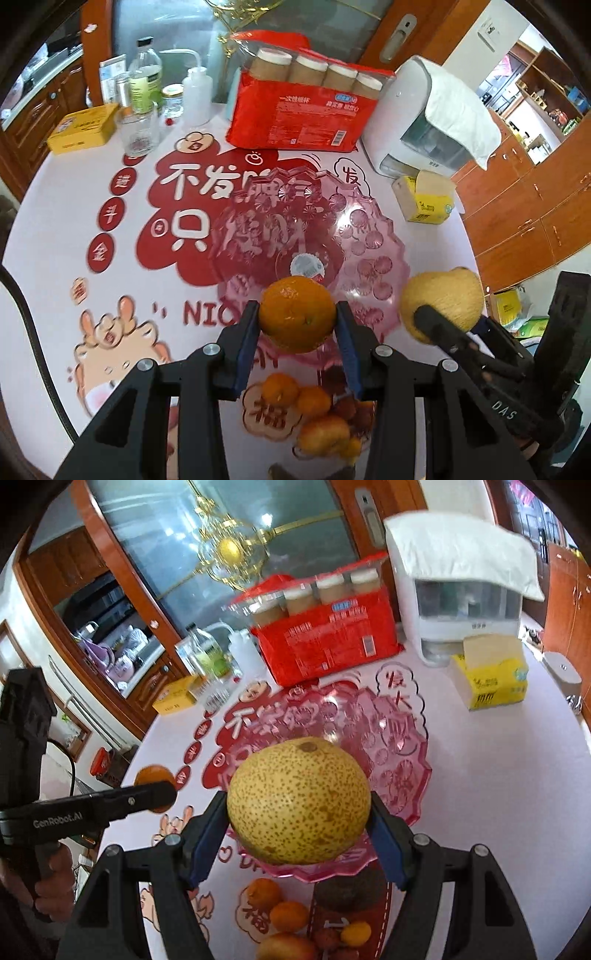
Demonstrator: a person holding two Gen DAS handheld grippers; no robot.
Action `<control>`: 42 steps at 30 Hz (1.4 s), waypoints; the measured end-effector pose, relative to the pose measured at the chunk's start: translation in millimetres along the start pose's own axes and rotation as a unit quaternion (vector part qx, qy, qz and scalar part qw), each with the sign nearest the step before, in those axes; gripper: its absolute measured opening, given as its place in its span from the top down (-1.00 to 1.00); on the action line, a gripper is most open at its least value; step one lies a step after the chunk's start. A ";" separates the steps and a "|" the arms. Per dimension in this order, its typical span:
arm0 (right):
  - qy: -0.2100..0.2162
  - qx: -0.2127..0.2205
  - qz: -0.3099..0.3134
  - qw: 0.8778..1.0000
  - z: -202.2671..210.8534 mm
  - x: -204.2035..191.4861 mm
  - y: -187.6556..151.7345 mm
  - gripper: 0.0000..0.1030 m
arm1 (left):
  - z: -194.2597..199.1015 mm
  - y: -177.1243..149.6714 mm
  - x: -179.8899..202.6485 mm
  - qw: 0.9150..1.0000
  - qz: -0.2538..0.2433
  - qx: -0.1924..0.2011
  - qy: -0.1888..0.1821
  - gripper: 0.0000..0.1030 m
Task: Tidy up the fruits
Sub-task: 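Lift the pear and mandarin and carry both over the pink glass bowl, then open the left tool to drop the mandarin while the right tool releases the pear into the bowl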
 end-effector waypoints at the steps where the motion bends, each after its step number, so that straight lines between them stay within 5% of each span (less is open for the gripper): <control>1: 0.002 -0.006 -0.003 1.000 -5.5 2.4 -1.3 -0.41 | -7.7 2.0 0.7 1.000 0.000 -0.003 -0.001 0.24; 11: 0.016 -0.083 -0.039 0.996 -79.8 30.5 -26.1 -0.41 | -88.0 6.2 -4.9 0.999 0.000 -0.054 0.010 0.24; 21: 0.010 -0.114 -0.038 0.993 -105.0 36.8 -33.9 -0.42 | -115.8 4.5 -14.3 0.997 0.002 -0.077 0.030 0.21; 25: 0.005 -0.138 -0.048 0.989 -109.7 38.2 -40.9 -0.43 | -104.3 7.3 -15.1 0.998 0.006 -0.061 0.021 -0.26; 42: -0.013 -0.059 -0.040 0.997 -24.7 -13.3 -34.0 -0.43 | 13.1 -23.2 -45.2 0.999 0.024 0.016 -0.012 -0.43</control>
Point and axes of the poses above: each gripper's, at about its wrist camera, not at the fingertips, and z roughly against the way its jaws point, x to its right, y to its top, the point moved 9 cm from there along -z, roughly the way its jaws point, and after that the axes turned 10 degrees about z, right-handed, at the moved point
